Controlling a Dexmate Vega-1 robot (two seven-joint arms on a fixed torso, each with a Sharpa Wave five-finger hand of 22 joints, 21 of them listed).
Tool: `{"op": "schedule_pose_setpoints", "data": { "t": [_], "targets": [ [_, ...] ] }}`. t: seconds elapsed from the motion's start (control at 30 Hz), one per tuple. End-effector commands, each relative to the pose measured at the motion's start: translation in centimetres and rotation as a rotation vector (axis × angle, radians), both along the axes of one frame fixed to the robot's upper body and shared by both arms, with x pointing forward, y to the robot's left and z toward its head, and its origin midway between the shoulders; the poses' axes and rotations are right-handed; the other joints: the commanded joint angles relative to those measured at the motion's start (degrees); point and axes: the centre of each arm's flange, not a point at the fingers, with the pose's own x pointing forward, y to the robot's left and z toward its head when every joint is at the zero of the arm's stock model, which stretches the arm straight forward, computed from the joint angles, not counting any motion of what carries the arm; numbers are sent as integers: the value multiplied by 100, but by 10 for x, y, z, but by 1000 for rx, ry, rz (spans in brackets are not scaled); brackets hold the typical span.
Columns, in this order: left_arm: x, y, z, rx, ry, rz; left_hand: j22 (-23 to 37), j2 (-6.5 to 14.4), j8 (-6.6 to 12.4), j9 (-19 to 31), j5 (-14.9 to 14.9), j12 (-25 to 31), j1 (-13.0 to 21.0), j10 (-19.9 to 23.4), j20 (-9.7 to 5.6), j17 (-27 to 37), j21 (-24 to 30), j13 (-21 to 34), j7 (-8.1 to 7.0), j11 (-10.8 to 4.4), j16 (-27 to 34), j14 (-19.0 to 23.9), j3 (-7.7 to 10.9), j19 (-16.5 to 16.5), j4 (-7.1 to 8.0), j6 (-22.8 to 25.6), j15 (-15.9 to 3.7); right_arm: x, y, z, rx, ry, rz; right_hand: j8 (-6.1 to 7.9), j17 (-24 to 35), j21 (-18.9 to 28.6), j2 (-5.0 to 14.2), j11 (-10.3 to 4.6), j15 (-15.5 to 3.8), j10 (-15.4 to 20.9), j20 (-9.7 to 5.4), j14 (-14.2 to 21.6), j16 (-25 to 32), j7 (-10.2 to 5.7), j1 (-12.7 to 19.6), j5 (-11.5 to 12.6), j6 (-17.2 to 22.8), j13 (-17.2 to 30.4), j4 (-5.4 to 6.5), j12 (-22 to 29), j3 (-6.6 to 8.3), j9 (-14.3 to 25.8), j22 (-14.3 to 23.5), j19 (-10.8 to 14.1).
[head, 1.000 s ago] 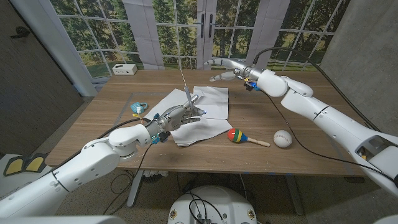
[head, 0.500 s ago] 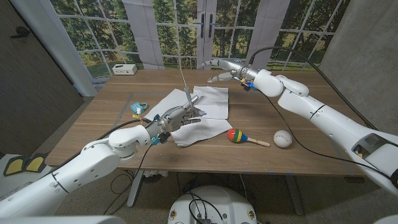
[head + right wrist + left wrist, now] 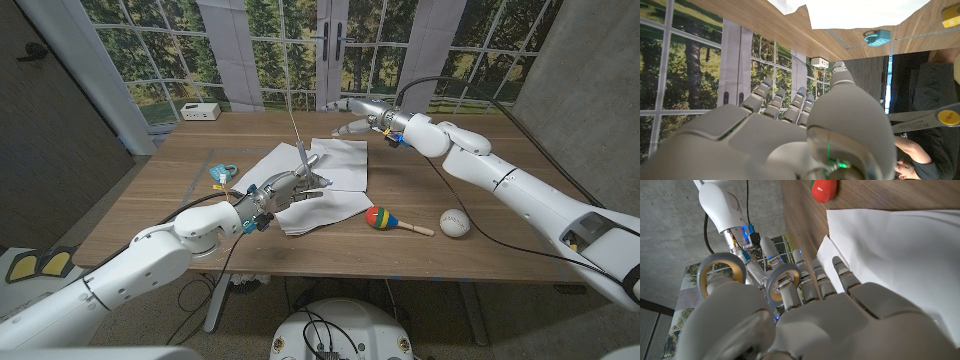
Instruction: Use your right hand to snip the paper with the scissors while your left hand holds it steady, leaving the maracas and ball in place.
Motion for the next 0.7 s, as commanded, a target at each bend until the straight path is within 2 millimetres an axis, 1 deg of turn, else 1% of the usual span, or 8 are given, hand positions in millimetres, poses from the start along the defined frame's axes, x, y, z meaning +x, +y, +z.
{"op": "schedule_pose_setpoints", "data": {
  "t": [0.03, 0.13, 0.2, 0.3, 0.33, 0.47, 0.7],
  "targets": [
    [2, -1, -1, 4, 10, 2, 9, 60, -6, 20, 17, -10, 16, 630, -1, -3, -10, 34, 274, -608, -24, -18, -51, 40, 14, -253, -185, 6, 7, -7, -31, -1, -2, 33, 43, 22, 32, 5, -988, 19, 32, 124, 71, -41, 71, 37, -30, 6, -25, 15, 32, -1, 26, 119],
    [1, -1, -2, 2, 15, 17, 8, 61, -4, 25, 16, -11, 21, 630, -2, -3, -10, 38, 268, -607, -25, -21, -56, 39, 16, -247, -182, 6, 8, -8, -29, -6, 6, 29, 38, 6, -15, 1, -959, -16, 28, -37, 12, -46, 87, 30, -37, 5, -43, -5, 23, -2, 30, 119],
    [2, -1, -2, 3, 17, 15, 8, 63, -5, 25, 15, -9, 23, 636, -6, -3, -10, 40, 269, -604, -25, -20, -59, 39, 17, -244, -182, 6, 9, -8, -29, -6, 8, 3, 43, -2, -10, 5, -957, -83, 26, -52, 13, -58, 82, 29, -105, -1, -36, -34, 25, -2, 33, 120],
    [2, -2, -2, 3, 17, 12, 8, 66, -7, 24, 14, -1, 28, 659, -9, -3, -12, 44, 277, -607, -25, -19, -62, 35, 18, -242, -185, 7, 12, -9, -39, -18, 2, 0, 45, -4, -5, 4, -961, -102, 23, -52, 16, -71, 84, 30, -115, -2, -35, -40, 28, -2, 33, 121],
    [2, -2, -2, 0, 17, 13, 8, 68, -8, 24, 14, -3, 30, 654, -10, -3, -12, 45, 274, -607, -26, -20, -62, 35, 19, -241, -191, 7, 12, -9, -42, -24, 2, 14, 50, -7, 17, 3, -974, -33, 15, -36, 32, -71, 101, 33, -96, 6, -36, -9, 44, -2, 33, 133],
    [2, -2, -3, -2, 21, 13, 8, 75, -8, 25, 13, 5, 42, 678, -18, -3, -14, 51, 280, -603, -26, -17, -66, 32, 21, -231, -200, 7, 15, -11, -51, -25, 6, 39, 42, -20, -3, 0, -978, 25, -44, -83, 17, -66, 128, 31, -39, 18, -53, 16, 49, -2, 31, 131],
    [1, -2, -2, 5, 21, 19, 8, 87, -7, 22, 12, 1, 53, 673, -18, -3, -15, 59, 285, -600, -23, -9, -70, 29, 26, -206, -207, 9, 18, -12, -59, -26, 9, 40, 36, -32, -6, -3, -974, 41, -50, -150, -7, -70, 144, 31, -35, 25, -60, 22, 55, -3, 31, 113]
  ]
}}
